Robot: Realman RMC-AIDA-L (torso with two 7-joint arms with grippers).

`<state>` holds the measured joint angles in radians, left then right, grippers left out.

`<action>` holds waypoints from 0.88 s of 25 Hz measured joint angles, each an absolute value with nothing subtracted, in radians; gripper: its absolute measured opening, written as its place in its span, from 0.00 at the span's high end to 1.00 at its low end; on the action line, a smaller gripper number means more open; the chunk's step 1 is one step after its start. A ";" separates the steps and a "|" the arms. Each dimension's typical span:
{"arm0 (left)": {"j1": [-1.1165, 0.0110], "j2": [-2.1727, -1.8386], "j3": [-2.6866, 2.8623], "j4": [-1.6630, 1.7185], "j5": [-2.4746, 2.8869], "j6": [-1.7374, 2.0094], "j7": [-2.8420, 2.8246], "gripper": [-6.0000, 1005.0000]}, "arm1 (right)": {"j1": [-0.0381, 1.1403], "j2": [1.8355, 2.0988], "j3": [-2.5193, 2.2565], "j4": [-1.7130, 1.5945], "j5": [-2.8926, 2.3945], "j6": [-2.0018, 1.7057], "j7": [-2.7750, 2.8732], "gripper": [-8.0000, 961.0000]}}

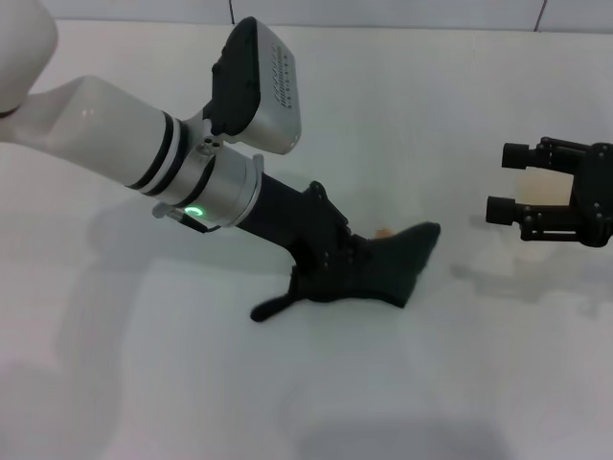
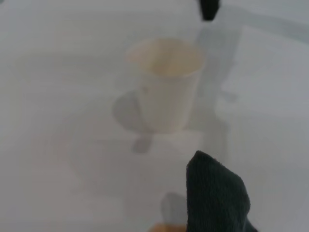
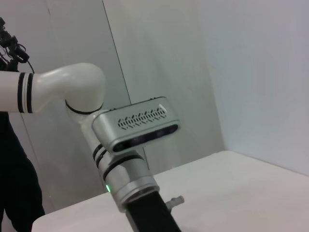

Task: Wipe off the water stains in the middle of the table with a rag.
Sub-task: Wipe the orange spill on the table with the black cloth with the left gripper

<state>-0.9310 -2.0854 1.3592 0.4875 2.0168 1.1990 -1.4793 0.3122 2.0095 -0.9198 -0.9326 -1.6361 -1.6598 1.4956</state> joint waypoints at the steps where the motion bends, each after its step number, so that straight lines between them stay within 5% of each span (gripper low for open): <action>1: -0.931 -2.085 1.359 0.487 2.017 1.199 -1.479 0.92 | 0.312 2.009 -0.921 -0.932 -1.635 -1.660 1.496 0.12; 22: -0.931 -2.079 1.404 0.486 2.079 0.993 -1.498 0.91 | 0.311 2.010 -0.933 -0.927 -1.634 -1.666 1.499 0.12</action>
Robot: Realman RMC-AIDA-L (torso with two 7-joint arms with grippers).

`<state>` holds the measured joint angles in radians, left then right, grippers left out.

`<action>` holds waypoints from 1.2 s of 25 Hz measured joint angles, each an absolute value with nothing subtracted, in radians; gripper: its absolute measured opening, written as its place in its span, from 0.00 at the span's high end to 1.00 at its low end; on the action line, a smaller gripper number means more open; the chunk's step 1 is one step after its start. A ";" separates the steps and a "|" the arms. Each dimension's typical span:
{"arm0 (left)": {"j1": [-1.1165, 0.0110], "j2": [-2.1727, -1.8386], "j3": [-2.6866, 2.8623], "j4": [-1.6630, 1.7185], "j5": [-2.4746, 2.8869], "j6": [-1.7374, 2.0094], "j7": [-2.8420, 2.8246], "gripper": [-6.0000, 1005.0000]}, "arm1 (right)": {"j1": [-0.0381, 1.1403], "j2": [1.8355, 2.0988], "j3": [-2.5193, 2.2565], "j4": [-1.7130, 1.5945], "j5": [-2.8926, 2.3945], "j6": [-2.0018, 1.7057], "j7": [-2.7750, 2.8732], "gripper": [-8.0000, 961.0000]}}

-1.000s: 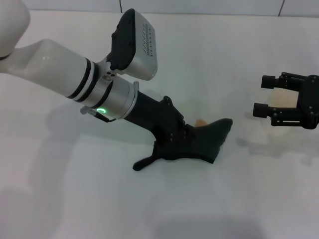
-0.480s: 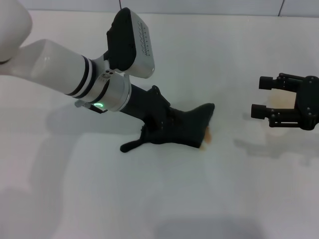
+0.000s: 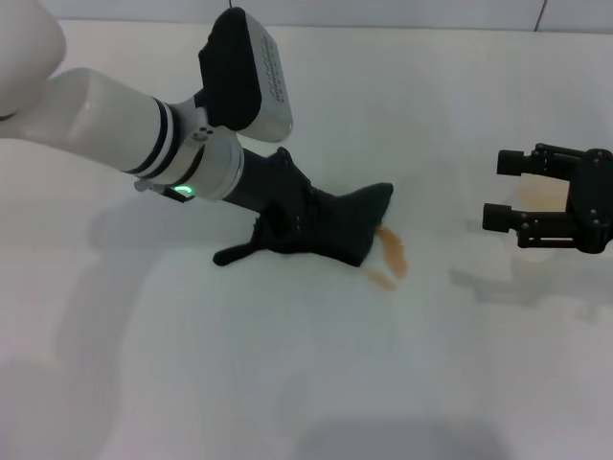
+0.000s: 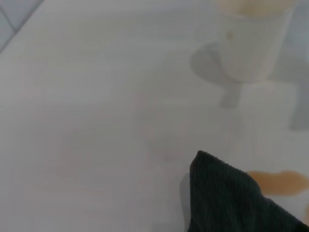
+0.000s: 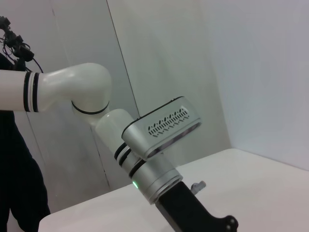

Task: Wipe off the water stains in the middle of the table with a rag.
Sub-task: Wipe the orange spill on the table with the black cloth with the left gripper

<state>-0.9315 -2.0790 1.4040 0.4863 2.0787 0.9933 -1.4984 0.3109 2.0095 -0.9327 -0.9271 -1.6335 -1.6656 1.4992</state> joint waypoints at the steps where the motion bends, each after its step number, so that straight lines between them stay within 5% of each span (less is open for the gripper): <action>1: -0.932 -2.079 1.404 0.490 2.082 0.988 -1.501 0.91 | 0.310 2.010 -0.933 -0.928 -1.634 -1.666 1.501 0.12; 30: -0.943 -2.091 1.802 0.576 1.804 1.059 -1.501 0.90 | 0.306 2.009 -0.933 -0.932 -1.634 -1.668 1.505 0.12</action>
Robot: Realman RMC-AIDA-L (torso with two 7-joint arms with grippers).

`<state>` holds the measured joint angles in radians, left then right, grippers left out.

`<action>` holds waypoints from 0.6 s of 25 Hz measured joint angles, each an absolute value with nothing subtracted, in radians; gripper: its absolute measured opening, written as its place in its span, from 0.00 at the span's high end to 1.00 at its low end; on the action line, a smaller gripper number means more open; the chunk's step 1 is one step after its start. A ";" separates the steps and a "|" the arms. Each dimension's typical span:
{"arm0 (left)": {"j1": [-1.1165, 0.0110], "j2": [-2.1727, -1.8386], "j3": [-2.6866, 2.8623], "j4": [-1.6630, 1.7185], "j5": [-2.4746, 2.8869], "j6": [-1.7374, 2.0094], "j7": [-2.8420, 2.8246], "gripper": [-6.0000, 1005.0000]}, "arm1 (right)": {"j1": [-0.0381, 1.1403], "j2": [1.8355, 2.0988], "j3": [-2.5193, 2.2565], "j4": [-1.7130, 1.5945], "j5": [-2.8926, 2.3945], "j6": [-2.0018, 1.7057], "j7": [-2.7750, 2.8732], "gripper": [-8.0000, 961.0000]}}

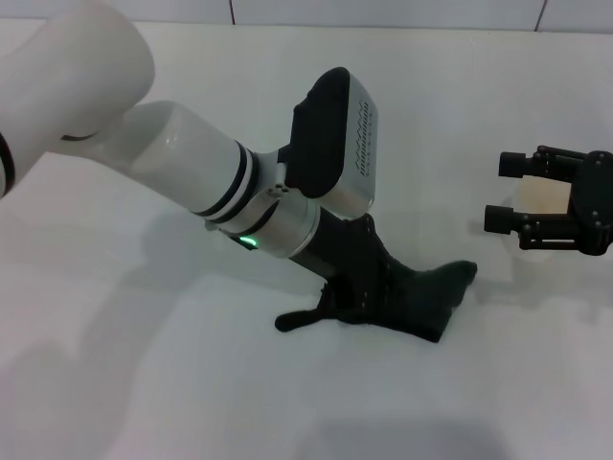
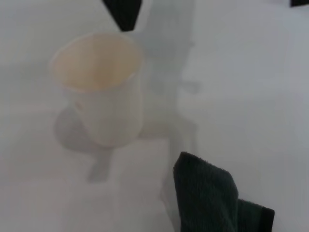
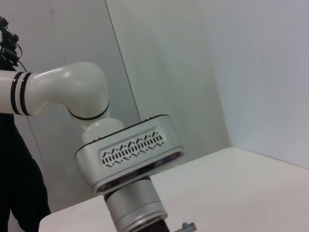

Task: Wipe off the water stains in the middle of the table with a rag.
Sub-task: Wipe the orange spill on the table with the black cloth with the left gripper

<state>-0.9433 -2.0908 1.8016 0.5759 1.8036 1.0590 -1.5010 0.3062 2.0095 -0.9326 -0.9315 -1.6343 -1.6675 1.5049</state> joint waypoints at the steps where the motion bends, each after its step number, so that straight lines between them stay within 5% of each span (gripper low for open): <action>1: -0.943 -2.091 1.802 0.576 1.803 1.063 -1.500 0.90 | 0.306 2.009 -0.933 -0.932 -1.634 -1.668 1.505 0.12; 15: -0.943 -2.081 1.629 0.566 1.960 0.976 -1.499 0.89 | 0.308 2.009 -0.933 -0.929 -1.634 -1.664 1.505 0.12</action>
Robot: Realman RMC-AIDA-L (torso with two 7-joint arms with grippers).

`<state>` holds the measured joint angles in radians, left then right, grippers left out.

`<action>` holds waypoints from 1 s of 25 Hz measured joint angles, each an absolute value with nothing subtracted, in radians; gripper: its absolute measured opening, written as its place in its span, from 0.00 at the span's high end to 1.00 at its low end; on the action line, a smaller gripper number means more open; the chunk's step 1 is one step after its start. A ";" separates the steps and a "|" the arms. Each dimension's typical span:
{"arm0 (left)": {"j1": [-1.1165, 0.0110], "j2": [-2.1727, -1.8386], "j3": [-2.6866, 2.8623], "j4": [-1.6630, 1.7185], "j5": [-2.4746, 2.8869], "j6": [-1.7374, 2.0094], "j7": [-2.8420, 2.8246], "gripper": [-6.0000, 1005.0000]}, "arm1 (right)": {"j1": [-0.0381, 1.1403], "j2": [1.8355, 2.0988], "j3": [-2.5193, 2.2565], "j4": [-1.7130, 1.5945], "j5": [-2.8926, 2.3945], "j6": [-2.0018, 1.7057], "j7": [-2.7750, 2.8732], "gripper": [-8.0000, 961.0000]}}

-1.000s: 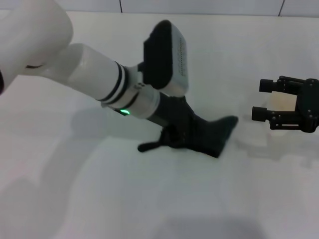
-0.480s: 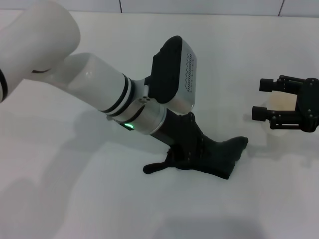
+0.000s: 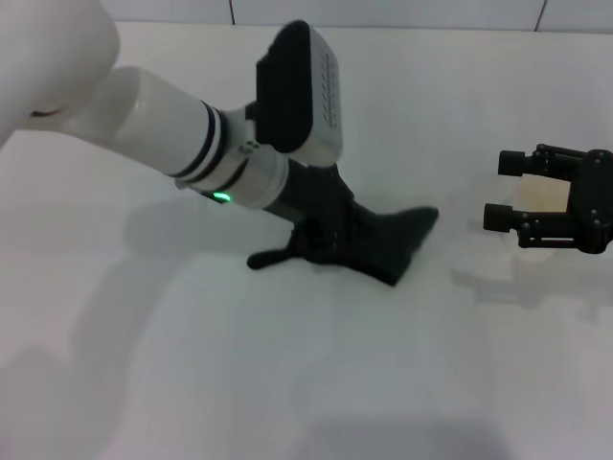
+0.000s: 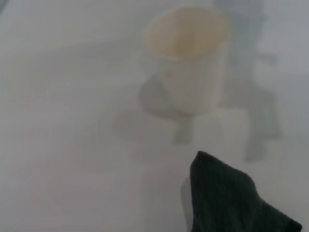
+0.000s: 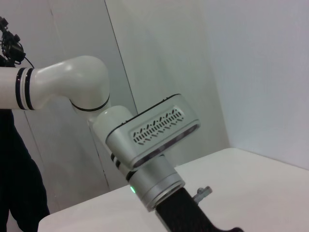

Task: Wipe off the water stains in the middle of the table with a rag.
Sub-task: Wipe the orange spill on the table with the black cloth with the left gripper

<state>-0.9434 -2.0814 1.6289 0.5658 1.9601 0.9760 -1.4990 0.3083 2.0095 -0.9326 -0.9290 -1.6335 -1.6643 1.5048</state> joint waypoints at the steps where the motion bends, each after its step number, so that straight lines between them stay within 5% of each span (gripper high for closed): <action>1: -0.943 -2.081 1.623 0.565 1.970 0.961 -1.501 0.89 | 0.308 2.009 -0.933 -0.929 -1.634 -1.664 1.505 0.12; 25: -0.910 -2.077 1.501 0.589 2.131 0.900 -1.590 0.88 | 0.292 2.007 -0.924 -0.931 -1.636 -1.670 1.506 0.12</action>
<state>-0.9104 -2.0766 1.5009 0.5889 2.1308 0.9003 -1.5902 0.2919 2.0070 -0.9240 -0.9306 -1.6365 -1.6696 1.5056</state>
